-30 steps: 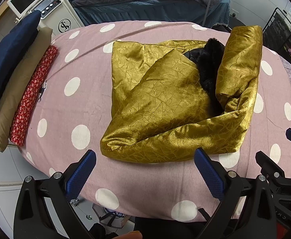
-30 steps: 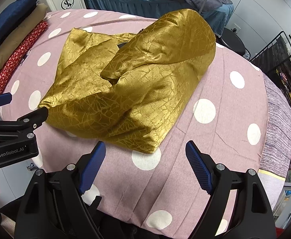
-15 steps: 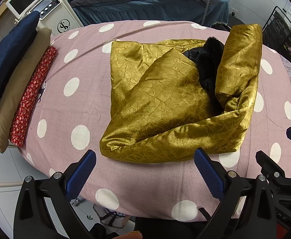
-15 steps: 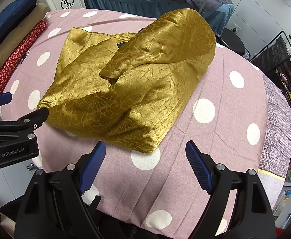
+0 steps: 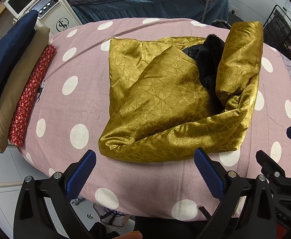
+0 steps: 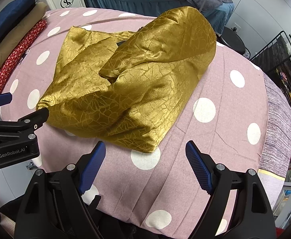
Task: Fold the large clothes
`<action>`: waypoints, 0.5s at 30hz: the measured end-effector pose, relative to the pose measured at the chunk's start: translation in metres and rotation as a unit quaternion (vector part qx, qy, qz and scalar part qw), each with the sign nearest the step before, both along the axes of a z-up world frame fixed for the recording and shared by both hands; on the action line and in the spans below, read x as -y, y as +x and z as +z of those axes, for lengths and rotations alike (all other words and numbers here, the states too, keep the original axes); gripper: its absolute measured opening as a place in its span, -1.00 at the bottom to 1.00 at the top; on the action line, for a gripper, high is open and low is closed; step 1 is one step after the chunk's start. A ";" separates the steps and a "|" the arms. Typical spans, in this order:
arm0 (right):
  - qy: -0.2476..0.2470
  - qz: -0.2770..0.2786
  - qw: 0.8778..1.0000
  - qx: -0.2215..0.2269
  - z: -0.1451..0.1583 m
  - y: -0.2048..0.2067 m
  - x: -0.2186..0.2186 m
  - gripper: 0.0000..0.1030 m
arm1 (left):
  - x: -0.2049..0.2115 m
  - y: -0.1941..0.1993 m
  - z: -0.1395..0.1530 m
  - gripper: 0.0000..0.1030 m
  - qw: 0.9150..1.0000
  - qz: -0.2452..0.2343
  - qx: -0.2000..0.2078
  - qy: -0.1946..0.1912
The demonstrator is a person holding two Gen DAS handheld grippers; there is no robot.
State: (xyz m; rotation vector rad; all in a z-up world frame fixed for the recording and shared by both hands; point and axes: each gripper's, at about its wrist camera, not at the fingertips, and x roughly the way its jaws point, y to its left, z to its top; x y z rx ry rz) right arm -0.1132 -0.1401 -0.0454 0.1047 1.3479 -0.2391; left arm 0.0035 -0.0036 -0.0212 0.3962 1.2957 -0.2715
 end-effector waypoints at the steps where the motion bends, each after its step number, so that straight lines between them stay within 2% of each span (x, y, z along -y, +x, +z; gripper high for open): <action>1: 0.000 0.000 1.000 -0.001 0.000 0.000 0.000 0.59 | 0.000 0.000 0.000 0.87 1.000 -0.001 -0.001 0.001; 15: 0.005 -0.005 1.000 -0.007 -0.006 0.002 0.004 0.59 | 0.007 0.003 -0.007 0.87 1.000 -0.014 -0.018 -0.004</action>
